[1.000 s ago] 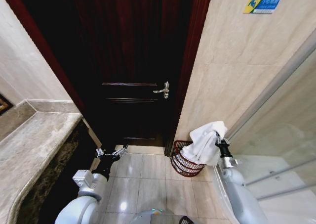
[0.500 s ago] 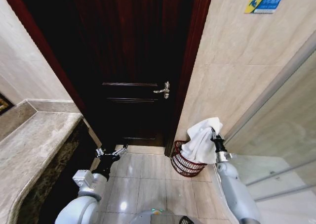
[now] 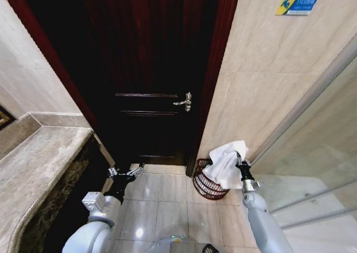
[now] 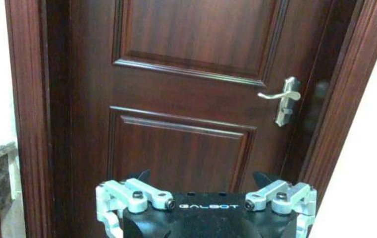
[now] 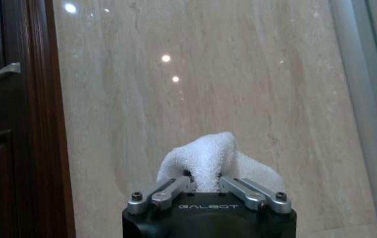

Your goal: Discard the used towel into the hamper.

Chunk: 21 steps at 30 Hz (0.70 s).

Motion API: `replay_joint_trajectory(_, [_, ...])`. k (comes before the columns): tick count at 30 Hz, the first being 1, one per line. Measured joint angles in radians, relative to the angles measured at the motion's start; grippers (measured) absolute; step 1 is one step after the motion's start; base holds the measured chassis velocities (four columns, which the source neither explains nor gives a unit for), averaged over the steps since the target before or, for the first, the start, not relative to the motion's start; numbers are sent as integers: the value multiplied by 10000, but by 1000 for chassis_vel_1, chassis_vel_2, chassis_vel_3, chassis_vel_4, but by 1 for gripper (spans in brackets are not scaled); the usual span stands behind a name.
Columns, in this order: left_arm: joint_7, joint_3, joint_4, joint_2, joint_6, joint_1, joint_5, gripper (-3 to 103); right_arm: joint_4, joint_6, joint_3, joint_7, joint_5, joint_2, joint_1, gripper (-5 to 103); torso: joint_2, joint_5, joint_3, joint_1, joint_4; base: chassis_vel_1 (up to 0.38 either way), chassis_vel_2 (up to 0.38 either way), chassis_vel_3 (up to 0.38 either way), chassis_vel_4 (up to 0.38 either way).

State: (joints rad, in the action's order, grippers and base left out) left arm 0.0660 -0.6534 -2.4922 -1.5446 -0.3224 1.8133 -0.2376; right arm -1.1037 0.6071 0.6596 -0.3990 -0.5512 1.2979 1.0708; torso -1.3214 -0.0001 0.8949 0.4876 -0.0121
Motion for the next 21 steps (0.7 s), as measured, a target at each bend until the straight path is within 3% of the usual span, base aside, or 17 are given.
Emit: replay_joint_trajectory(21, [0, 0, 0, 0, 0, -1, 0, 100, -293, 307, 193, 16, 17, 31, 614, 6, 3, 0, 1, 4, 0, -23, 18, 17, -24])
